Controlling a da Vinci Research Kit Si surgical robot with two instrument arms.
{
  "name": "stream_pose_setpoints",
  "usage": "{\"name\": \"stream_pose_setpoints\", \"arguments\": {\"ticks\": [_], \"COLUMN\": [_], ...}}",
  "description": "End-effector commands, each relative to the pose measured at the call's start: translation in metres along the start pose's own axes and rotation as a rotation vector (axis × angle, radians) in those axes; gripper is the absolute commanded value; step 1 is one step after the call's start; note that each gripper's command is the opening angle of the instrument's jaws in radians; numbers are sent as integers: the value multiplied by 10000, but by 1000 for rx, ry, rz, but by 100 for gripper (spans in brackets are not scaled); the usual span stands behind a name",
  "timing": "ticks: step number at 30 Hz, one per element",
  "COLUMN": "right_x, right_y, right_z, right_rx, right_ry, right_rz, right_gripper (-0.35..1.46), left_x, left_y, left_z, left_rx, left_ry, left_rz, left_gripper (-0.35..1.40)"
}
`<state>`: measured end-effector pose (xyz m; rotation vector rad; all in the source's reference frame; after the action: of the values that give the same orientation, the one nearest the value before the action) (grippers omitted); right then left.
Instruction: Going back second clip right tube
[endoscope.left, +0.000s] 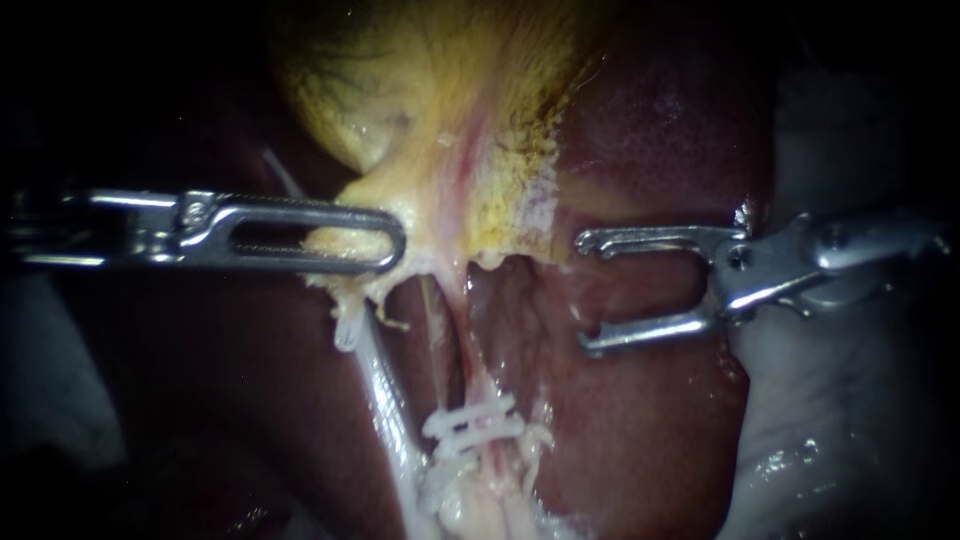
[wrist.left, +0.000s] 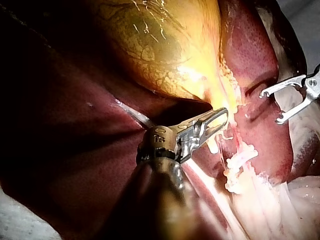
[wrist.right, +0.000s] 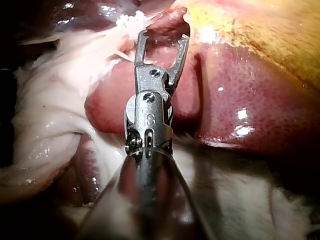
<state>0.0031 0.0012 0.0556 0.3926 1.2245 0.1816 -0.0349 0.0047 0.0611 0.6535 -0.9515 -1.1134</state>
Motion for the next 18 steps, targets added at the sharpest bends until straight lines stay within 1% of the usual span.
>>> {"name": "stream_pose_setpoints", "arguments": {"ticks": [1, 6, 8, 10, 14, 18], "right_x": [-1, -1, -1, -1, -1, 0], "right_y": [0, -1, -1, -1, -1, 0], "right_z": [0, 0, 0, 0, 0, -1], "right_rx": [-1, 5, 5, 5, 5, 5], "right_ry": [0, 1, 1, 1, 1, 1], "right_rz": [1, -5, -5, -5, -5, -10], "right_gripper": [50, 50, 50, 50, 50, 50], "left_x": [1, 5, 6, 7, 9, 7], "left_y": [2, 12, 18, 25, 42, 55], "left_z": [1, 11, 17, 26, 48, 64], "left_rx": [-2, -4, -9, -6, -10, -15], "left_ry": [-1, -3, -7, -8, 6, 9], "left_rz": [2, 7, 9, 11, 19, 23], "left_gripper": [-35, -35, -35, -35, -35, -35]}}
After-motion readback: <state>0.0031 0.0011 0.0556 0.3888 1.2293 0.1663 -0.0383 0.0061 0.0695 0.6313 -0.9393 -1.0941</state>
